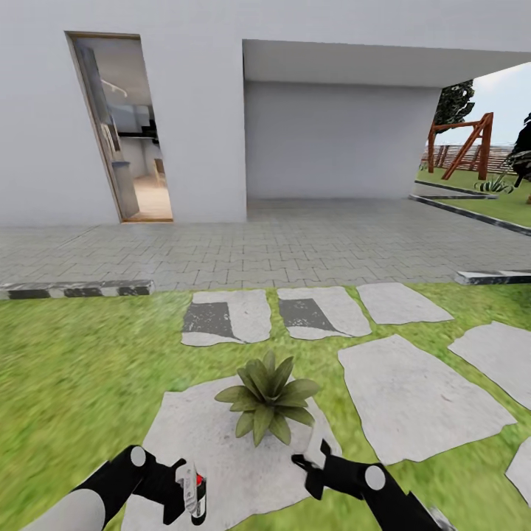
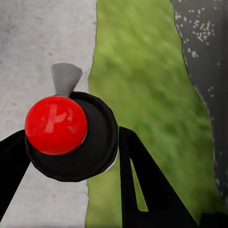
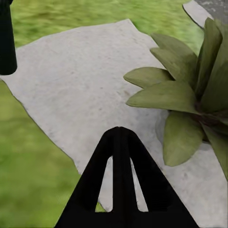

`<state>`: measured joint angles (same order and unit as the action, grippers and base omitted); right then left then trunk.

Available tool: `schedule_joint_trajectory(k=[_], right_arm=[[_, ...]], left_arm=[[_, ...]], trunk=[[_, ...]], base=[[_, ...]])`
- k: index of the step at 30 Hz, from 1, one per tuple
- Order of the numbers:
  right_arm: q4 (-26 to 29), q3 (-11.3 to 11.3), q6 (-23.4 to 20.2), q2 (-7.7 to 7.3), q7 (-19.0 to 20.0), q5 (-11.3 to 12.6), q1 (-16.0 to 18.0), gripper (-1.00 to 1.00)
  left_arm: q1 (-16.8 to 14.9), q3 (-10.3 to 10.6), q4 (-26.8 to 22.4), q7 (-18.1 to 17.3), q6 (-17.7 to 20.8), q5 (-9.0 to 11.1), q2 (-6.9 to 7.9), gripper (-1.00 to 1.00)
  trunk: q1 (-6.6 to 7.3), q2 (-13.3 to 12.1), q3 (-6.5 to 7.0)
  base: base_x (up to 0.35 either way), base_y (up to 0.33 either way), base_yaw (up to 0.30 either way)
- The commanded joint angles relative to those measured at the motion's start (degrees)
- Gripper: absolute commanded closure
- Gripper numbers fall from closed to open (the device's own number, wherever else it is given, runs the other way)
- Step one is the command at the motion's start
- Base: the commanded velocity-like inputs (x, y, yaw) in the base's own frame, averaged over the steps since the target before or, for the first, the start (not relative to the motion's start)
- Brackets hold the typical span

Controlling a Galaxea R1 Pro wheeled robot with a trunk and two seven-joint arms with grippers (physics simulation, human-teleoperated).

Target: Pick up the pesticide atomizer in the garden and spray insectifuge to fully cover both potted plants in the garden.

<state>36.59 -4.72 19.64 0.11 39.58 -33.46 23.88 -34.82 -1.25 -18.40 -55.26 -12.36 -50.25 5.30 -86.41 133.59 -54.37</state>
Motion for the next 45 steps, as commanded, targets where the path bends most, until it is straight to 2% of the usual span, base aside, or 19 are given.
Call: schedule_joint_trajectory(k=[1,4,8,12,16,23,29,33,40,45], right_arm=[[0.2,0.1,0.3,0.13,0.4,-0.6,0.0,1.0],[0.7,0.0,0.3,0.57,2.4,-0.6,0.0,1.0],[0.8,0.0,0.4,1.06,6.1,-0.6,0.0,1.0],[1.1,-0.1,0.4,2.22,7.0,-0.6,0.0,1.0],[1.6,-0.2,0.4,3.51,7.1,-0.6,0.0,1.0],[1.6,-0.2,0.4,3.92,7.1,-0.6,0.0,1.0],[1.6,-0.2,0.4,3.93,7.2,-0.6,0.0,1.0],[1.6,-0.3,0.4,4.0,7.2,-0.6,0.0,1.0],[1.5,-0.3,0.4,4.95,7.2,-0.6,0.0,1.0],[1.5,-0.3,0.4,5.07,7.2,-0.6,0.0,1.0]], left_arm=[[0.0,-0.2,-0.1,-0.2,-0.4,-0.4,-0.05,1.0],[0.0,-0.2,-0.1,-0.2,-0.4,-0.3,-0.5,1.0],[0.0,0.3,-0.1,-0.2,-0.5,-0.6,-2.77,1.0],[-0.1,4.5,-0.2,0.1,-0.3,-0.5,-4.47,1.0],[-0.1,5.7,-0.3,0.2,-0.3,-0.5,-5.52,1.0],[-0.1,5.9,-0.4,0.2,-0.5,-0.4,-6.32,1.0],[-0.1,5.9,-0.4,0.4,-0.8,-0.4,-7.99,1.0],[-0.1,5.8,-0.4,1.8,-0.8,-0.3,-8.73,1.0],[0.0,5.5,-2.1,3.1,-0.7,-0.1,-9.56,1.0],[0.0,5.4,-3.1,3.6,-0.6,0.2,-9.93,1.0]], trunk=[[0.01,0.0,-0.05],[0.01,0.0,-0.05],[0.01,0.0,-0.05],[0.01,0.0,-0.05],[0.01,0.0,-0.05],[0.01,0.0,-0.05],[0.01,0.0,-0.05],[0.01,0.0,-0.05],[0.01,0.0,-0.05],[0.01,0.0,-0.05]], base=[[0.0,0.0,0.0],[0.0,0.0,0.0],[0.0,0.0,0.0],[0.0,0.0,0.0],[0.0,0.0,0.0],[0.0,0.0,0.0],[0.0,0.0,0.0],[0.0,0.0,0.0],[0.0,0.0,0.0],[0.0,0.0,0.0]])
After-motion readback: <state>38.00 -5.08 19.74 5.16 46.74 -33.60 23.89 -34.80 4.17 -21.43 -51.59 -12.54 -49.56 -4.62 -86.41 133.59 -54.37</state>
